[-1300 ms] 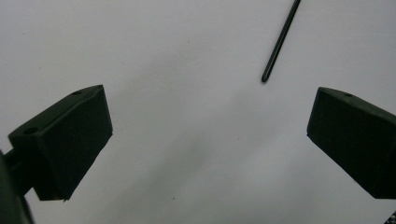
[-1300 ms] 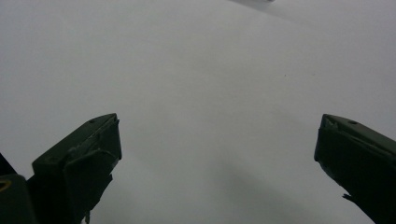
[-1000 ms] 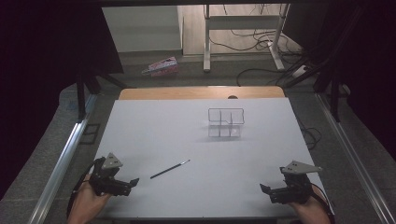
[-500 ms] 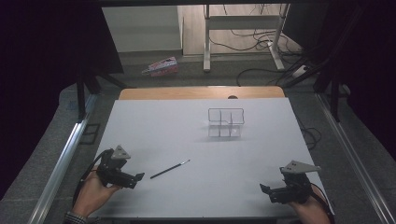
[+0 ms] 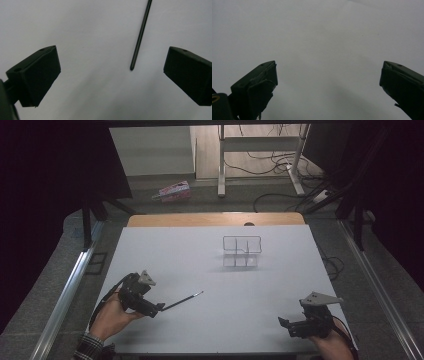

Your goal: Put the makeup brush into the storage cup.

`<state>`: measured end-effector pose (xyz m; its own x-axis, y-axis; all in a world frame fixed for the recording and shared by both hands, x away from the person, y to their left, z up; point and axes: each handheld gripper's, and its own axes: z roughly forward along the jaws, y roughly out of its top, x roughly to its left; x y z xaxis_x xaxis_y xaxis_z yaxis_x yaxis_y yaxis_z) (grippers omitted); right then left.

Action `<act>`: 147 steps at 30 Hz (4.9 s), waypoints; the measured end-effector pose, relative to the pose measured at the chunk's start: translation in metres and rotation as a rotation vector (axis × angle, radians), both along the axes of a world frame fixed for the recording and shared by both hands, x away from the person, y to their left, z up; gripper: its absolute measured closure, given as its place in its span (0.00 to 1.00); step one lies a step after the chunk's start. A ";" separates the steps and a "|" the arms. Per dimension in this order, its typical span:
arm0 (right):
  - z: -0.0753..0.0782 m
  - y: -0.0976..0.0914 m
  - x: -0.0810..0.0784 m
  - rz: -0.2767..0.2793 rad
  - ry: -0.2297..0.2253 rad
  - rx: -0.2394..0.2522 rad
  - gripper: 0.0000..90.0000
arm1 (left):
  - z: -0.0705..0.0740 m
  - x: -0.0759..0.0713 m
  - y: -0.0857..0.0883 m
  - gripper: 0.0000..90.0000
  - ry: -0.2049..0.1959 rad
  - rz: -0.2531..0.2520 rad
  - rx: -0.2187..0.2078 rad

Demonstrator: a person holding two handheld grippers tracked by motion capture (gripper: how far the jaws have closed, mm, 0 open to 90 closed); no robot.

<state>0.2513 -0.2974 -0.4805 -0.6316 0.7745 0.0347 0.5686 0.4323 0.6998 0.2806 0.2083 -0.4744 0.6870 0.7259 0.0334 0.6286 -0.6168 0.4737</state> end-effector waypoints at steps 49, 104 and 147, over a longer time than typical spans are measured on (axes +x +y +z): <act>-0.001 0.001 0.001 0.013 0.026 -0.004 0.03 | -0.025 0.031 -0.043 0.31 0.142 -0.143 0.115; 0.000 0.000 0.000 0.035 0.020 0.014 0.02 | -0.019 -0.001 -0.036 0.95 0.085 -0.117 -0.132; 0.016 0.004 -0.002 0.087 -0.056 0.158 0.03 | -0.004 -0.047 -0.040 0.95 -0.069 -0.123 -0.405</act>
<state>0.2493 -0.2934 -0.4648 -0.7000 0.7049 0.1146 0.4922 0.3600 0.7926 0.2333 0.1678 -0.4789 0.7754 0.6028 -0.1881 0.5201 -0.4408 0.7315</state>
